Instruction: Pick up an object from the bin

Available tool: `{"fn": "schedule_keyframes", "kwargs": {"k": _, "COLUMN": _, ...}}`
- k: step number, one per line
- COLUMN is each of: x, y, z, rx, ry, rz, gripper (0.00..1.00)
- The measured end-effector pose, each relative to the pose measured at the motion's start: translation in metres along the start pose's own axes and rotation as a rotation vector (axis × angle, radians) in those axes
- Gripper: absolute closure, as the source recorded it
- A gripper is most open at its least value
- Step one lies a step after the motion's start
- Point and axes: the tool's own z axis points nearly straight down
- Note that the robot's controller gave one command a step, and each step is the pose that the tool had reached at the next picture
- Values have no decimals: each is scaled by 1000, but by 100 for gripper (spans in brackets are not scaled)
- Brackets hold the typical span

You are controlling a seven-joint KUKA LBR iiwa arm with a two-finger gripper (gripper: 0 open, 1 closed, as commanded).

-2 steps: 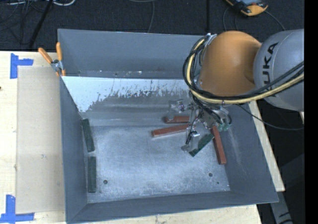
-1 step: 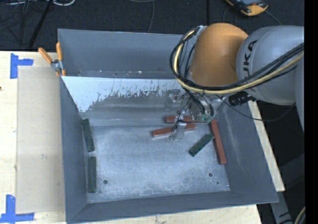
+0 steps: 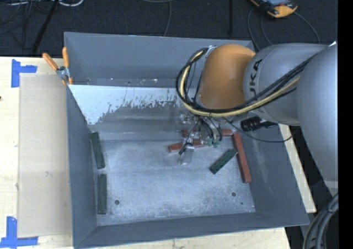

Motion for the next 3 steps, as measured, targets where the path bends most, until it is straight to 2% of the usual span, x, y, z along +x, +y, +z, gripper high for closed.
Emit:
{"fn": "schedule_keyframes", "kwargs": {"k": 1, "x": -6, "y": -39, "z": 46, "rx": 1, "ry": 5, "rz": -172, "gripper": 100}}
{"fn": "schedule_keyframes", "kwargs": {"k": 2, "x": -6, "y": -39, "z": 46, "rx": 1, "ry": 5, "rz": -172, "gripper": 100}}
{"fn": "schedule_keyframes", "kwargs": {"k": 3, "x": 13, "y": -104, "z": -75, "rx": 0, "ry": 4, "rz": -348, "gripper": 100}}
